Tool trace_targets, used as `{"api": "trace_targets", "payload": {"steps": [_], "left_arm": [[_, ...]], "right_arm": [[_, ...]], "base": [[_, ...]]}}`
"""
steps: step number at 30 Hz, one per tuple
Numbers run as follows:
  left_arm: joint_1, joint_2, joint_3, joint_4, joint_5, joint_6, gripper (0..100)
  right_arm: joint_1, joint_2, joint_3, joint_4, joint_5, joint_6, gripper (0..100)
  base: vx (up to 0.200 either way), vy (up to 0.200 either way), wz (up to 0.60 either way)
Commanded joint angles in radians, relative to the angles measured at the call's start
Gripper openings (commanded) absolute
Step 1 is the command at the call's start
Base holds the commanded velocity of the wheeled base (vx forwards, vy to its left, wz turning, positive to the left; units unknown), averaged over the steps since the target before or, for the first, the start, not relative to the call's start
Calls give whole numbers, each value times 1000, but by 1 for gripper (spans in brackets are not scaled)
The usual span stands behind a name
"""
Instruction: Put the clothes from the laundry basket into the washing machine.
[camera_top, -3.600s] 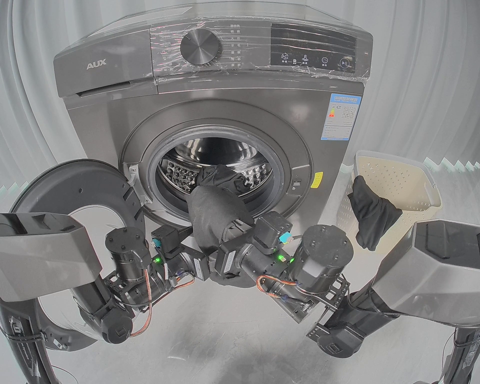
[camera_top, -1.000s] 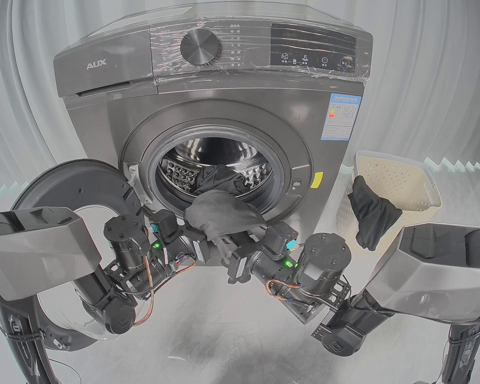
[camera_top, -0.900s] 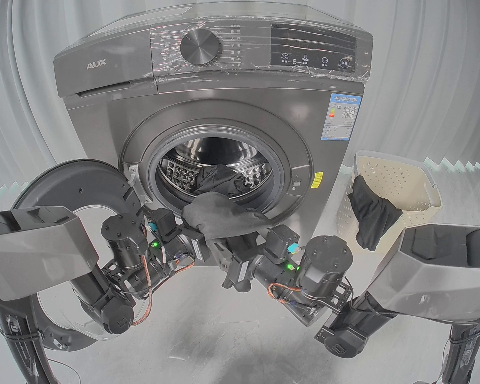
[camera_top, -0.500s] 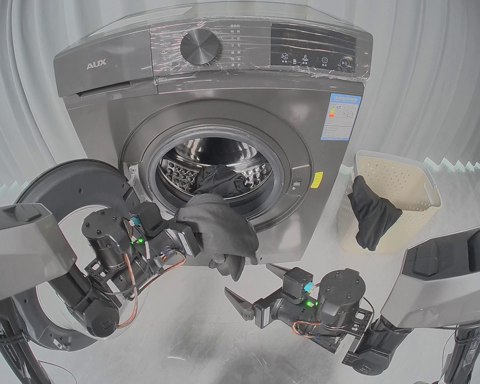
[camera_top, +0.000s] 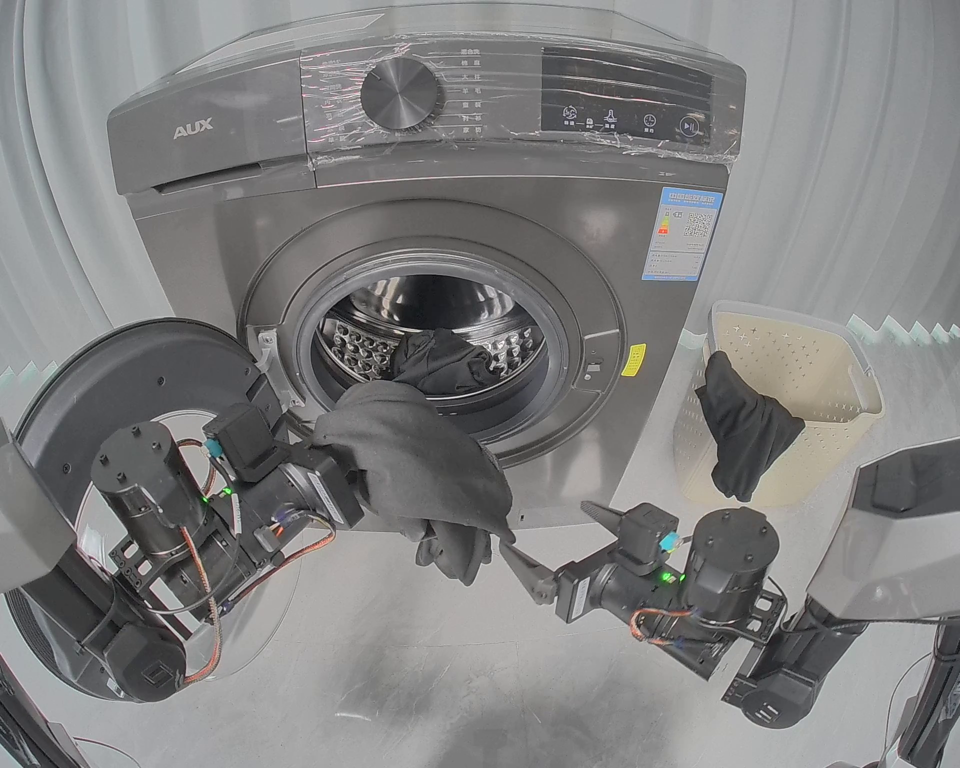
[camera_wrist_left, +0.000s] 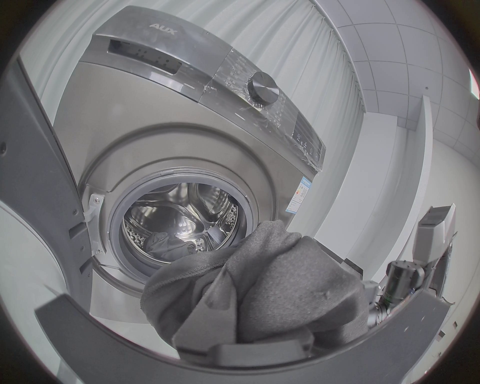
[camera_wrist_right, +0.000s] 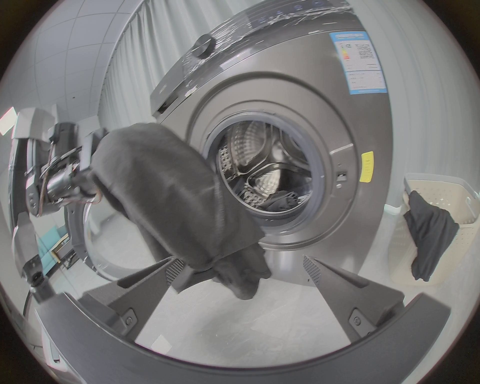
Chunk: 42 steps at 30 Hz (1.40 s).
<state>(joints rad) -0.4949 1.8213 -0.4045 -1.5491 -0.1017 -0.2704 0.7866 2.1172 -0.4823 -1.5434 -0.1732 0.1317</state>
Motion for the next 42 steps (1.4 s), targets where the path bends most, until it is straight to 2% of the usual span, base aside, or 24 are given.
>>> {"api": "trace_targets", "payload": {"steps": [1, 7, 10, 11, 12, 13, 14, 23, 24, 29, 38, 42], "left_arm": [[-4, -54, 39, 0, 2, 19, 0], [4, -92, 85, 3, 4, 45, 0], [6, -91, 102, 4, 22, 108, 0], [6, -91, 102, 4, 22, 108, 0], [9, -83, 115, 4, 48, 143, 0], [10, -82, 118, 4, 51, 148, 0], [13, -79, 127, 3, 65, 165, 0], [10, -77, 128, 3, 63, 166, 0], [10, -73, 127, 4, 62, 157, 0], [6, -30, 122, 1, 66, 171, 0], [-4, -17, 124, 1, 68, 171, 0], [-4, 1, 124, 1, 69, 172, 0]], "right_arm": [[-67, -60, 24, 0, -6, 22, 100], [-125, -80, 22, 0, -6, 31, 100], [-138, -77, 27, 0, -6, 32, 100], [-138, -77, 27, 0, -6, 32, 100], [-139, -77, 30, 0, -6, 34, 100], [-141, -77, 30, 0, -6, 34, 100], [-152, -76, 37, 0, -6, 34, 100], [-147, -77, 42, 0, -17, 34, 100], [-144, -79, 44, 0, -19, 34, 100], [-142, -77, 44, 0, -19, 34, 100], [-132, -77, 45, 0, -31, 34, 100], [-129, -77, 44, 0, -32, 34, 100]], "base": [[0, 0, 0], [0, 0, 0], [0, 0, 0], [0, 0, 0], [0, 0, 0], [0, 0, 0], [0, 0, 0], [0, 0, 0], [200, 0, 0], [200, 0, 0], [0, 0, 0], [200, 0, 0]]}}
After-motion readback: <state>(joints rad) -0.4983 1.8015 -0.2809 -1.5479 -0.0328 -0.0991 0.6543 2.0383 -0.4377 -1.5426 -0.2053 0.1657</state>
